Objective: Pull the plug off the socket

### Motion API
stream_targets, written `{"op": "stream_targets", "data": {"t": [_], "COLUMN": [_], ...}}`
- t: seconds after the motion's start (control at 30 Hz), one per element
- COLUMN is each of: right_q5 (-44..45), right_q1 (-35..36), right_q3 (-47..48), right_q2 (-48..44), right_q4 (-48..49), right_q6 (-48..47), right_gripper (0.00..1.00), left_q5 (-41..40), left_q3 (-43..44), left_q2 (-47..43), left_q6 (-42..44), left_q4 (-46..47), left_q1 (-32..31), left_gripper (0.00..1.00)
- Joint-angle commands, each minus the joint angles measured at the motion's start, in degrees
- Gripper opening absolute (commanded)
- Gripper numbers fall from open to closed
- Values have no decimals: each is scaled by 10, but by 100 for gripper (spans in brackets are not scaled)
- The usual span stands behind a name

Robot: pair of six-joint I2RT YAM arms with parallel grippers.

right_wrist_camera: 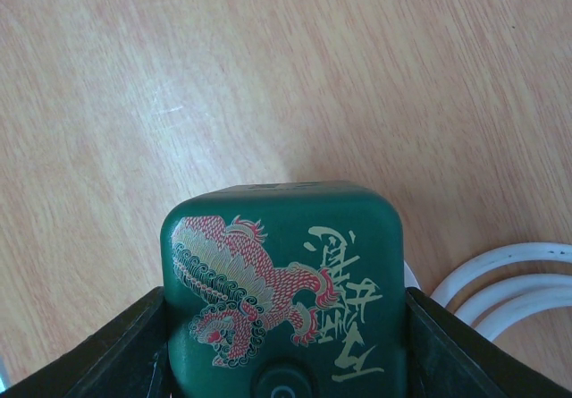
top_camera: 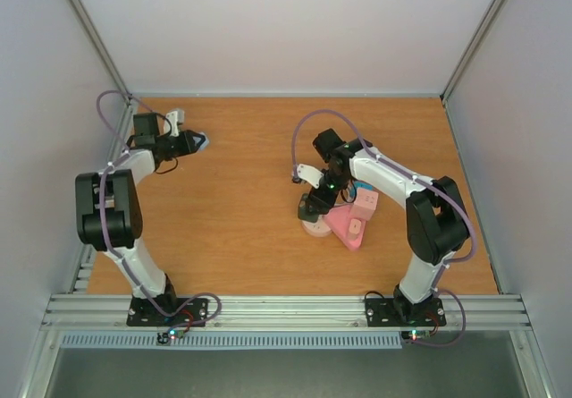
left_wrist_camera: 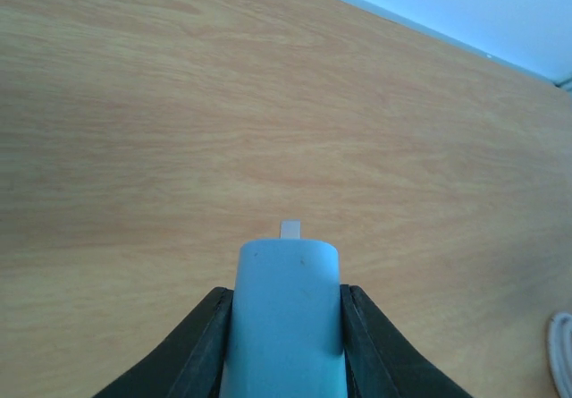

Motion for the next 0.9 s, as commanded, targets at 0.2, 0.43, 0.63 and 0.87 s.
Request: {"op": "stream_targets", "data": {"t": [0.2,0.43,0.63,0.87], "right_q5": [28,16,12,8], "right_q1": [2,10,17,25], "right_q3": [3,9,11,23], "right_q2": [59,60,61,65], "right_q4": [-22,-17,-15,-15], "right_q6": [40,61,71,78], "right_gripper": [23,23,23,23], "left_q5": [-73,-72,-69,-71], "left_q3": [124,208,245,269], "left_q2": [138,225,260,287], "left_q6": [-25,-17,-16,-20], "left_q4": [32,5,1,-18], "left_q1": [4,4,4,4], "left_gripper": [17,20,22,31]}}
